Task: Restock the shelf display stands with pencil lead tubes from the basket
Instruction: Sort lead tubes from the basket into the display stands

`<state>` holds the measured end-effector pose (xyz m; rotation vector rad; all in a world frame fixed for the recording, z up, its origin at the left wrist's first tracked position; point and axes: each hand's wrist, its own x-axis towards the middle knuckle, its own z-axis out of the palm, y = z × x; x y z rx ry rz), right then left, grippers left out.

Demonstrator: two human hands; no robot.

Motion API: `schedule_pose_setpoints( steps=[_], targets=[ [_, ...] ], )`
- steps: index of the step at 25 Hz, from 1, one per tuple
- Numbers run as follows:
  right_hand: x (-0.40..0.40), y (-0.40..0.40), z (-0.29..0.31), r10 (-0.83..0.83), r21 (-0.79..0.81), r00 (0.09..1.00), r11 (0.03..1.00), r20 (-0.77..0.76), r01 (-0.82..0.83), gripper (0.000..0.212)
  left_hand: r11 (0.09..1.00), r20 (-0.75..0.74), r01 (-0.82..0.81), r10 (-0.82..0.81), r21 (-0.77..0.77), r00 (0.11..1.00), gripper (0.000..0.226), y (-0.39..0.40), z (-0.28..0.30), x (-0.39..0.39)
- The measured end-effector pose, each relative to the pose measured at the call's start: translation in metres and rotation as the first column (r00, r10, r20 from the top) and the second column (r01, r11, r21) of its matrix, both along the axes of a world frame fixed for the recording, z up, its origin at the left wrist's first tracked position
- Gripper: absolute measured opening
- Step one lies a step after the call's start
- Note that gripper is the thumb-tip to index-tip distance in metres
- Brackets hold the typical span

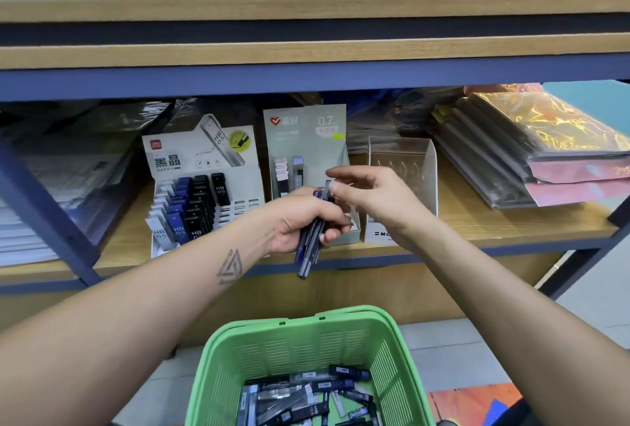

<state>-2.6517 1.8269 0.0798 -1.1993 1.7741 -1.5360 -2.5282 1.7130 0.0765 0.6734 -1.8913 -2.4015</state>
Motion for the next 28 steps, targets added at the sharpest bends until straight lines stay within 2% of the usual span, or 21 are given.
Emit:
schedule_pose_setpoints(
  steps=[4,10,12,14,17,19,22,26,28],
  targets=[
    [0.015,-0.016,0.007,0.097,0.001,0.995,0.995,0.029,-0.097,0.015,0.992,0.012,0.114,-0.114,-0.06,0.993,0.012,-0.013,0.008,0.028],
    [0.028,-0.031,0.016,0.168,-0.096,0.966,0.984,0.196,-0.151,0.008,0.978,0.012,0.203,-0.203,0.044,0.979,0.022,-0.031,0.014,0.063],
    [0.027,-0.035,0.021,0.162,-0.166,0.946,0.979,0.282,-0.118,0.009,0.965,0.025,0.258,-0.26,0.055,0.965,0.023,-0.038,0.013,0.074],
    [0.023,-0.038,0.027,0.109,-0.237,0.914,0.971,0.39,-0.015,0.007,0.959,0.067,0.281,-0.283,0.03,0.957,0.021,-0.043,0.01,0.081],
    [0.019,-0.044,0.031,0.047,-0.258,0.874,0.962,0.484,0.091,0.004,0.979,0.132,0.202,-0.202,0.019,0.97,0.013,-0.051,0.007,0.085],
    [0.021,-0.049,0.028,-0.001,-0.196,0.921,0.977,0.39,0.084,0.004,0.998,0.141,0.062,-0.062,0.006,0.988,0.008,-0.056,0.007,0.084],
    [0.032,-0.054,0.019,-0.061,-0.083,0.985,0.994,0.159,0.075,0.023,0.991,0.056,-0.133,0.134,-0.013,0.989,0.017,-0.062,0.012,0.082],
    [0.049,-0.056,0.015,0.075,0.029,0.993,0.997,-0.092,-0.072,0.025,0.982,-0.027,-0.179,0.181,0.058,0.983,0.025,-0.067,0.026,0.082],
    [0.054,-0.057,0.015,0.145,0.04,0.979,0.989,-0.143,-0.14,0.021,0.981,-0.008,-0.191,0.191,-0.018,0.982,0.019,-0.071,0.03,0.086]
  ],
)
